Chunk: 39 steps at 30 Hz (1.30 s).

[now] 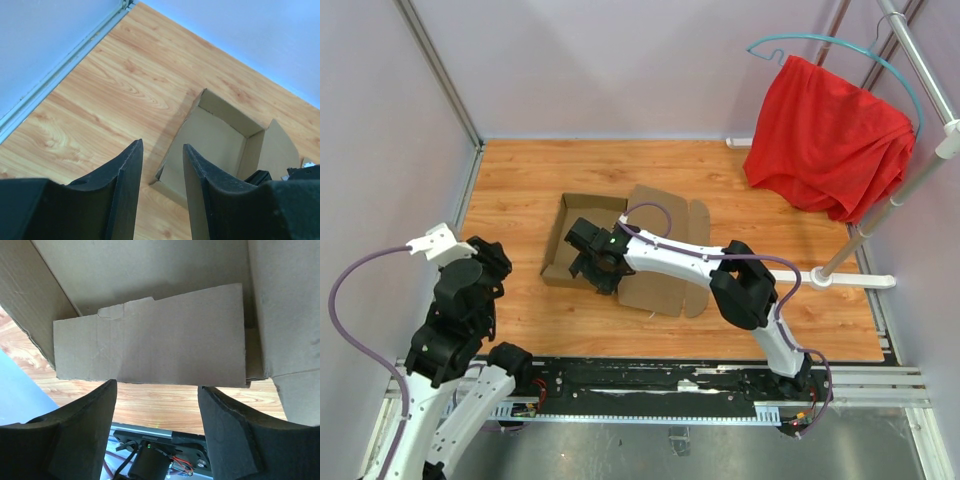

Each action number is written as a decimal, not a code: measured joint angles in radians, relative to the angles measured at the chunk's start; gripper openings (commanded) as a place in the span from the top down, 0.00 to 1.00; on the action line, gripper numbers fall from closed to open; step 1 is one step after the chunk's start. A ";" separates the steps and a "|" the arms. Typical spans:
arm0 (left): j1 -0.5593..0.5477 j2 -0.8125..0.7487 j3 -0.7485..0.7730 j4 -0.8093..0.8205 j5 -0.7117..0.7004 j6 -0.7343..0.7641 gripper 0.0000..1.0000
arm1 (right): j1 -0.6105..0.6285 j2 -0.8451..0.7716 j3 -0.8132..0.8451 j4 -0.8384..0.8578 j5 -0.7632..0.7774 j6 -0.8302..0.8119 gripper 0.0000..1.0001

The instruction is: Fold the paper box

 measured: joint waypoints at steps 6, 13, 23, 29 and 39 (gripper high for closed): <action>0.000 -0.084 -0.030 0.014 -0.013 0.012 0.57 | 0.000 0.034 0.040 -0.018 0.014 0.036 0.42; 0.000 -0.084 -0.039 0.021 -0.010 0.016 0.57 | -0.002 0.064 0.058 -0.020 0.021 0.044 0.52; 0.000 -0.045 -0.039 0.036 0.022 0.027 0.57 | -0.043 0.034 0.001 -0.106 0.177 -0.143 0.66; 0.000 -0.013 -0.040 0.048 0.073 0.030 0.57 | -0.181 -0.097 -0.283 -0.069 0.320 -0.473 0.48; 0.000 0.134 -0.084 0.114 0.246 -0.003 0.56 | -0.275 -0.327 -0.467 0.075 0.435 -1.064 0.32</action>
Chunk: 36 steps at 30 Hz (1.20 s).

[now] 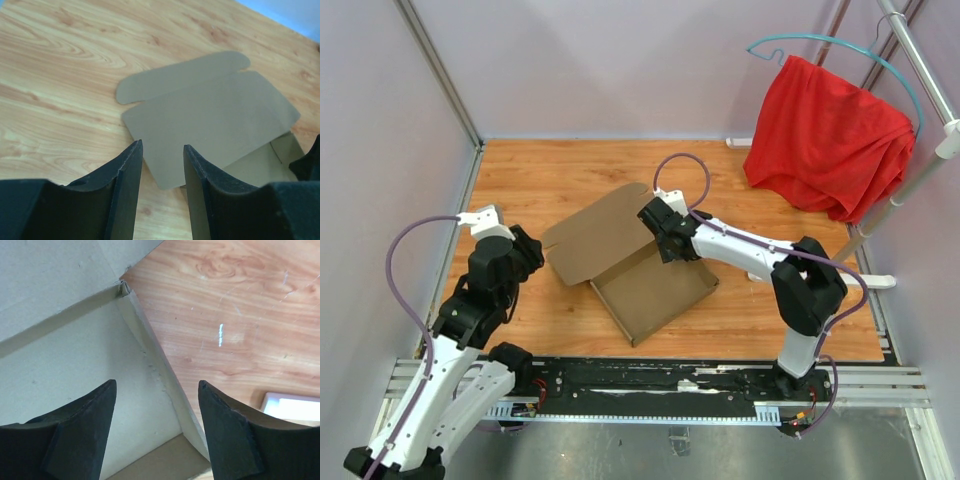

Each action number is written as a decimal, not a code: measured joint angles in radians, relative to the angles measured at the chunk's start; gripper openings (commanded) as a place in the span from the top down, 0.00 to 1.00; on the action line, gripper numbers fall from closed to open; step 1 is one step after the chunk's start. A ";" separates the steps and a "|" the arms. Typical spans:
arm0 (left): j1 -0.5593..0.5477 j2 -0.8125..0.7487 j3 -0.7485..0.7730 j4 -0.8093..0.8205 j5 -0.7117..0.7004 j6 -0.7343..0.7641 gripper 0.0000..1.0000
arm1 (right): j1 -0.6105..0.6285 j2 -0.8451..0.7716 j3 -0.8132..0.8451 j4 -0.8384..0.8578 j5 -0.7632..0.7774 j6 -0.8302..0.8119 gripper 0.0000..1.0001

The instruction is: Fold the paper box

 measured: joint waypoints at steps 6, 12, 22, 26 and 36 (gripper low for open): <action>0.000 0.047 -0.028 0.020 0.088 -0.019 0.55 | -0.010 -0.087 -0.055 0.055 -0.029 -0.106 0.36; 0.000 0.041 -0.040 0.028 0.147 -0.049 0.55 | -0.072 -0.109 -0.161 0.069 -0.085 -0.132 0.49; 0.000 0.078 -0.066 0.056 0.177 -0.127 0.44 | -0.131 -0.113 -0.228 0.103 -0.203 -0.064 0.93; 0.000 0.094 -0.100 0.082 0.206 -0.178 0.37 | -0.131 -0.143 -0.258 0.129 -0.249 0.025 0.96; 0.000 0.229 -0.159 0.216 0.243 -0.233 0.40 | -0.131 -0.222 -0.342 0.167 -0.272 0.108 0.59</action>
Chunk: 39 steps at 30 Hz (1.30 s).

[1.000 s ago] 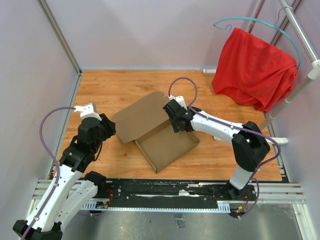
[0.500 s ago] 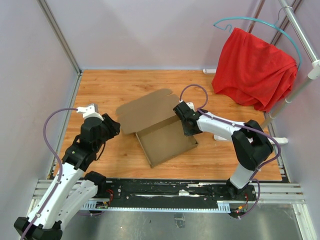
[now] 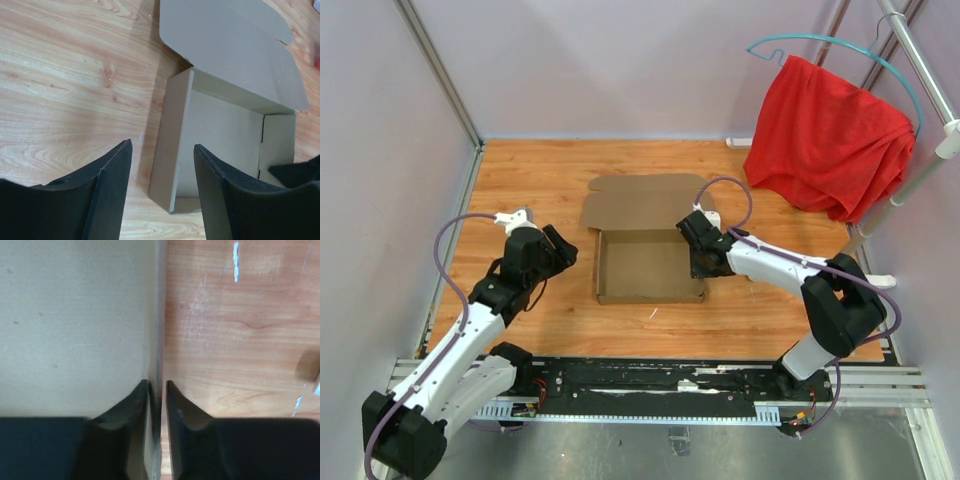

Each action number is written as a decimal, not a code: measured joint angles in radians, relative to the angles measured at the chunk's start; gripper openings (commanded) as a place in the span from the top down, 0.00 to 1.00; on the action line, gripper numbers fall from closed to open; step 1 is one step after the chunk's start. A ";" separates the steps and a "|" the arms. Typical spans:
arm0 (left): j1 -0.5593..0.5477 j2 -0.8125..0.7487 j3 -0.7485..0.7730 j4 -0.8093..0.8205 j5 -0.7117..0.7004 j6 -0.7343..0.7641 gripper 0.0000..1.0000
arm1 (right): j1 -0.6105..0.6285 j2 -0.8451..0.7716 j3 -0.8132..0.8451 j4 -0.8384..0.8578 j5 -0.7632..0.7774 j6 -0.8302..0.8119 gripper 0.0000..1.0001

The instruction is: Fold the paper box

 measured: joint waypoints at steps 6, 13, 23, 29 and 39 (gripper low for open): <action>0.000 0.129 0.004 0.078 -0.016 0.002 0.25 | 0.000 -0.105 -0.046 0.010 -0.017 -0.040 0.02; 0.026 0.294 0.114 0.142 -0.008 0.006 0.28 | -0.065 -0.259 0.011 -0.006 -0.021 -0.111 0.02; 0.289 0.706 0.343 0.275 0.278 0.006 0.42 | -0.397 0.043 0.383 0.010 -0.335 -0.182 0.12; 0.293 0.695 0.237 0.314 0.370 0.001 0.43 | -0.377 0.068 0.259 0.024 -0.444 -0.211 0.21; 0.293 0.319 0.100 0.295 0.336 0.037 0.44 | -0.201 -0.102 0.021 0.006 -0.371 -0.220 0.53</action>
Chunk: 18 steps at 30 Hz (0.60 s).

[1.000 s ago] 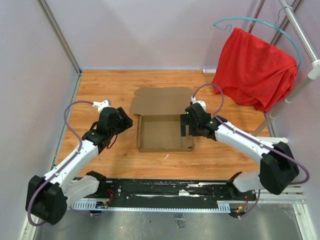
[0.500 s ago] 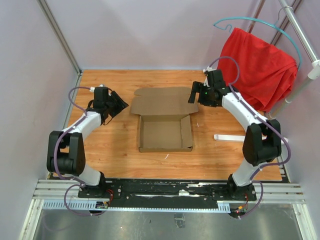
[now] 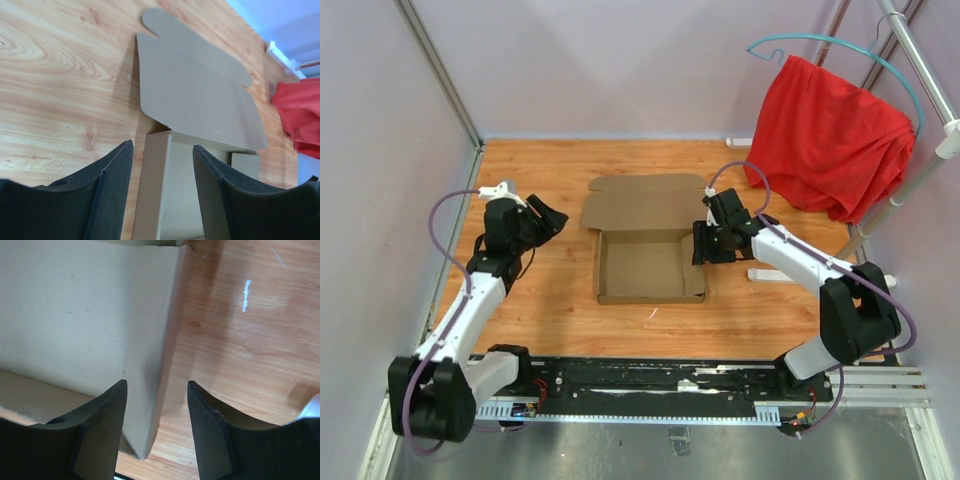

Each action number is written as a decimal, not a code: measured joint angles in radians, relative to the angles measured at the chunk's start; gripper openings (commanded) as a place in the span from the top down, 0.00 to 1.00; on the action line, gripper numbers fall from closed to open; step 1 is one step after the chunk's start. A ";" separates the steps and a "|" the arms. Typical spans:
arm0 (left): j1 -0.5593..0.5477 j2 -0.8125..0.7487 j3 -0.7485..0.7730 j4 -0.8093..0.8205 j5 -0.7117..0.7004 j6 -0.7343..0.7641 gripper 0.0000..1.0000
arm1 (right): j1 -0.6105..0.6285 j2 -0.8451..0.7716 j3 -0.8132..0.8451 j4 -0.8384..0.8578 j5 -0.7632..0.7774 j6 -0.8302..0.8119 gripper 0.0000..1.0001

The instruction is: Fold the paper box

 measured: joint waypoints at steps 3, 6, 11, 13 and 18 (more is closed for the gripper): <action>0.000 -0.108 -0.023 -0.021 -0.032 0.023 0.44 | 0.011 0.038 0.004 -0.002 0.044 -0.002 0.59; 0.000 -0.183 -0.047 -0.055 -0.064 0.048 0.44 | 0.037 0.105 0.029 -0.008 0.083 -0.004 0.68; 0.000 -0.241 -0.086 -0.104 -0.092 0.073 0.44 | 0.084 0.204 0.103 -0.036 0.151 -0.006 0.78; 0.000 -0.248 -0.094 -0.116 -0.097 0.079 0.44 | 0.106 0.229 0.139 -0.062 0.206 -0.007 0.82; 0.000 -0.243 -0.097 -0.118 -0.093 0.082 0.44 | 0.194 0.288 0.245 -0.157 0.409 -0.012 0.86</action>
